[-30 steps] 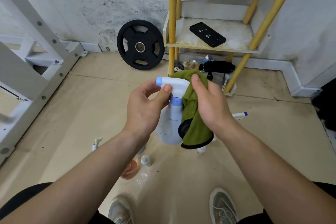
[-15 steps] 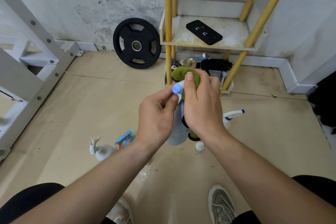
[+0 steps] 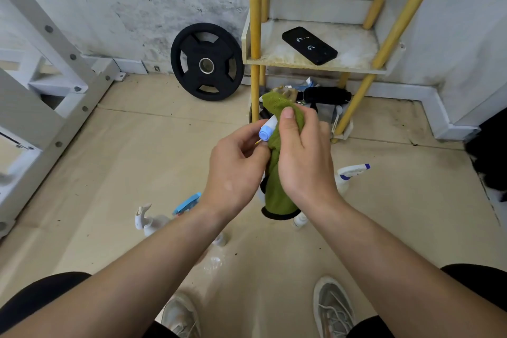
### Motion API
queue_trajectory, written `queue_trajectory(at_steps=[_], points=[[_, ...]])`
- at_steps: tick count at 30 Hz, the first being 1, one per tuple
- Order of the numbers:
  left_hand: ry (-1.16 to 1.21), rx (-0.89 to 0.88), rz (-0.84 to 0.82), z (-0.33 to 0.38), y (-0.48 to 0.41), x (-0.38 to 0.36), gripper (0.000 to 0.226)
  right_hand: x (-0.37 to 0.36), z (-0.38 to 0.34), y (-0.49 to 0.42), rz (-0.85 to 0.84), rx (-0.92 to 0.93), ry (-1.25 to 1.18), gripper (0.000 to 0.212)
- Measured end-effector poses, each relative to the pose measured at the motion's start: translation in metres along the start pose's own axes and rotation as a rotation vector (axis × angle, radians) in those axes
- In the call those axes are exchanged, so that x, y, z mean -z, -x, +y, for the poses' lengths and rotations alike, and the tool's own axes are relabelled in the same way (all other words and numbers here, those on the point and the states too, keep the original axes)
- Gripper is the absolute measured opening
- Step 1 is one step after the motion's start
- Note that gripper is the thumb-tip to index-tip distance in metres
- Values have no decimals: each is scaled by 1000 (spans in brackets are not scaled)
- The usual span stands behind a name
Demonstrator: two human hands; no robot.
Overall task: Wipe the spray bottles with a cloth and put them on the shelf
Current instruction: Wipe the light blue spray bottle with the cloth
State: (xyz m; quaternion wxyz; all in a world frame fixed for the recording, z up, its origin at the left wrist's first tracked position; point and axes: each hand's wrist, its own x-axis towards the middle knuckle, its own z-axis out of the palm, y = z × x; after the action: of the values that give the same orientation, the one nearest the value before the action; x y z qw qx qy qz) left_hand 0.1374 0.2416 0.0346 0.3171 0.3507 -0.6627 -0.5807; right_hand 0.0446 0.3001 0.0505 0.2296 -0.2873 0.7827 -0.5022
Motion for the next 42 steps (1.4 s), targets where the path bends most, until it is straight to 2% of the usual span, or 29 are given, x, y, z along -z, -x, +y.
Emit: queue_trajectory(at_steps=[5, 8, 12, 18, 23, 26, 29, 31, 34, 37, 42], points=[[-5, -16, 20, 1, -6, 5, 29, 1, 2, -6, 51, 27, -193, 41], [-36, -42, 66, 1, -13, 16, 22, 7, 1, -10, 25, 17, -292, 37], [13, -37, 50, 8, -15, 19, 22, 16, 5, -18, 45, 12, -244, 30], [70, 63, 28, 6, -15, 19, 26, 24, 4, -23, -125, -41, -346, 35], [120, 101, 194, 1, -17, 18, 13, 26, 2, -22, -200, -92, -468, 31], [-22, 35, 279, -5, -16, 16, 10, 17, 2, -16, -205, -83, -426, 34], [-115, -2, 306, -5, -8, 6, 10, 8, 3, -12, -142, -64, -389, 48], [-138, -9, 271, 0, 0, -2, 12, 5, 2, -13, -101, -99, -410, 47], [-169, -46, 200, 7, 8, -6, 13, 4, 7, -16, -52, -153, -447, 35], [-254, -61, 88, 11, 11, -4, 18, 4, 11, -17, -23, -224, -498, 34], [-216, -13, -181, 10, 7, 3, 57, 4, 13, -22, 64, -271, -532, 35]])
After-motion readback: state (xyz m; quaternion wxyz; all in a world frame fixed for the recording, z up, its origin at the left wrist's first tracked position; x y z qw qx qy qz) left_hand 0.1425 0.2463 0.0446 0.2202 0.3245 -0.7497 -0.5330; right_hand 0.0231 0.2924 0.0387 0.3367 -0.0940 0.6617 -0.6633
